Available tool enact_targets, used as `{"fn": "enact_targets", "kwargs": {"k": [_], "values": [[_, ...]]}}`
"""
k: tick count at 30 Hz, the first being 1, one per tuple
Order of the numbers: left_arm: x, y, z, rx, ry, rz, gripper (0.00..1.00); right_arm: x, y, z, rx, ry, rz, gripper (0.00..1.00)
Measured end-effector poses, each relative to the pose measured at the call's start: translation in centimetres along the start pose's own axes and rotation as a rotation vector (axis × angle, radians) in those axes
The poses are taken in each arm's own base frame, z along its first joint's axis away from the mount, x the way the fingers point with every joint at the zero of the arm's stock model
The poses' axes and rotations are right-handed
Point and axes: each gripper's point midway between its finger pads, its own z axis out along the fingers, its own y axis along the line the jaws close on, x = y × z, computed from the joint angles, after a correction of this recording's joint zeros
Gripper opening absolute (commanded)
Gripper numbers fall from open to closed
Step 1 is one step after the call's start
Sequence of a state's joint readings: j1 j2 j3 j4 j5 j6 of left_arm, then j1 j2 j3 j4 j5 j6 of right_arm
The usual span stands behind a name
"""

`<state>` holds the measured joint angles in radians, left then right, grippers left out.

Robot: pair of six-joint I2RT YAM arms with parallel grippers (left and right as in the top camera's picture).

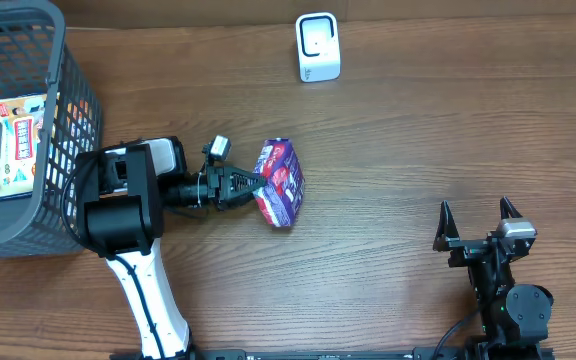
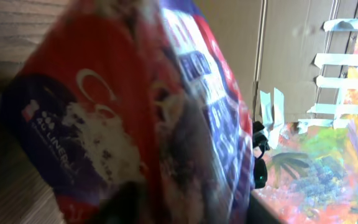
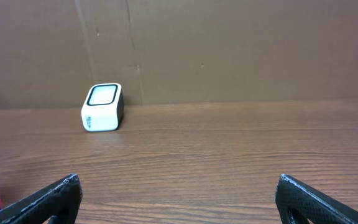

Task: Scan the item barcode
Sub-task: 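Carry the red-purple bag toward the scanner and lower onto table, then open the left gripper and withdraw from the bag, then reach the left gripper into the basket and grasp the yellow snack bag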

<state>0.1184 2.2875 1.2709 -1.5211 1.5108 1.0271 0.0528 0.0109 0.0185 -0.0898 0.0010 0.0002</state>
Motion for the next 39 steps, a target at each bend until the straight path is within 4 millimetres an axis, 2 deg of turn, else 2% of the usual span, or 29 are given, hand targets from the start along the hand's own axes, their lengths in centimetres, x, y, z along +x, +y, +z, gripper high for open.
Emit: {"fn": "enact_targets", "kwargs": {"k": [2,4,8,12,18,24,26,29,31,32,33,36,38,39], "values": [[0.0,0.0,0.0,0.000,0.000,0.000,0.90,0.0,0.0,0.0,0.000,0.000,-0.001,1.00],[0.0,-0.1,0.0,0.001,0.000,0.002,1.00,0.0,0.0,0.0,0.000,0.000,0.000,1.00],[-0.2,-0.4,-0.1,0.001,-0.001,-0.011,1.00,0.0,0.0,0.0,0.000,0.000,-0.001,1.00],[-1.8,-2.1,-0.4,0.002,-0.008,-0.006,1.00,0.0,0.0,0.0,-0.001,0.000,0.000,1.00],[-6.6,-5.8,-1.1,-0.010,-0.022,0.176,1.00,0.0,0.0,0.0,0.000,0.000,-0.001,1.00],[-11.5,-11.6,-1.3,-0.080,0.008,0.382,1.00,0.0,0.0,0.0,0.000,0.001,-0.001,1.00],[-13.4,-13.2,-1.2,-0.175,0.034,0.455,1.00,0.0,0.0,0.0,0.000,0.001,0.000,1.00],[-15.9,-14.7,-1.6,-0.476,0.032,0.458,1.00,0.0,0.0,0.0,-0.001,0.000,0.000,1.00],[-16.9,-16.2,-2.3,-0.692,-0.023,0.438,1.00,0.0,0.0,0.0,-0.001,0.000,0.000,1.00],[-17.4,-18.1,-3.3,-0.833,-0.104,0.437,1.00,0.0,0.0,0.0,0.000,0.000,-0.001,1.00],[-17.5,-18.9,-3.2,-0.867,-0.128,0.447,1.00,0.0,0.0,0.0,0.000,0.000,-0.001,1.00],[-16.9,-22.9,-5.8,-1.044,-0.318,0.430,1.00,0.0,0.0,0.0,0.000,0.000,-0.001,1.00],[-16.8,-25.5,-9.1,-1.125,-0.480,0.421,1.00,0.0,0.0,0.0,0.000,0.001,0.000,1.00],[-16.7,-26.7,-11.4,-1.158,-0.570,0.404,1.00,0.0,0.0,0.0,0.000,0.000,0.000,1.00]]}}
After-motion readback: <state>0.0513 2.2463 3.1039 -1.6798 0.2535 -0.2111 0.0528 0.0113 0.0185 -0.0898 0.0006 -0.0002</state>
